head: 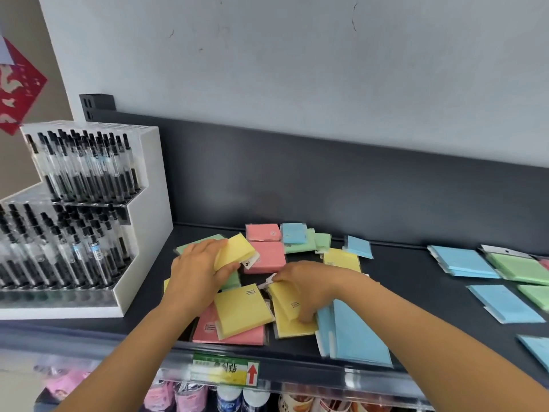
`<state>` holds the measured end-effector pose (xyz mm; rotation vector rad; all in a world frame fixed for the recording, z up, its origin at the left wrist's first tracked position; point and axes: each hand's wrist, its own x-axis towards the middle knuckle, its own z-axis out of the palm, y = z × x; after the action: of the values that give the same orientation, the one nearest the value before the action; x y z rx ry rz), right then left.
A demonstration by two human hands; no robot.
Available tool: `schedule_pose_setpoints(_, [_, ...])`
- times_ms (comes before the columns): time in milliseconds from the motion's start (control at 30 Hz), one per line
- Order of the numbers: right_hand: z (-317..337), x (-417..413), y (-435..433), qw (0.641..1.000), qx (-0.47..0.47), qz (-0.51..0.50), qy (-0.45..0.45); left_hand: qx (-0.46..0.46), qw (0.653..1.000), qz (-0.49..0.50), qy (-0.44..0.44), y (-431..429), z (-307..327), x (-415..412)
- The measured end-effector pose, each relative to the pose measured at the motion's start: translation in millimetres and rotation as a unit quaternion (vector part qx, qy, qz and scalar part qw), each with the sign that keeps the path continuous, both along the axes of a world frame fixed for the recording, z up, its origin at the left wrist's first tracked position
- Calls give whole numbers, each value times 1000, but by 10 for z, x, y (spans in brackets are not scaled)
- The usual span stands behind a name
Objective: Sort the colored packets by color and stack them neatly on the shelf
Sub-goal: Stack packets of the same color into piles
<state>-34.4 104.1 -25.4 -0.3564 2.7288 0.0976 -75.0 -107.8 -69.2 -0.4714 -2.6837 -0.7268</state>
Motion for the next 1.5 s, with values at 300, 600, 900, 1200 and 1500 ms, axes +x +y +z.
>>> schedule_pose_setpoints(300, [346, 10, 188, 874, -413, -138, 216, 83, 991, 42, 100, 34, 186, 104])
schedule_pose_setpoints(600, [580, 293, 670, 778, -489, -207, 337, 92, 990, -22, 100, 605, 253, 176])
schedule_pose_setpoints(900, [478, 730, 1547, 768, -466, -241, 367, 59, 989, -98, 97, 1593, 353, 419])
schedule_pose_setpoints(1200, [437, 1467, 3128, 765, -447, -236, 399, 56, 978, -179, 91, 3384, 309, 943])
schedule_pose_setpoints(1500, [358, 2024, 4732, 758, -437, -274, 399, 32, 979, -189, 70, 4798, 196, 1494])
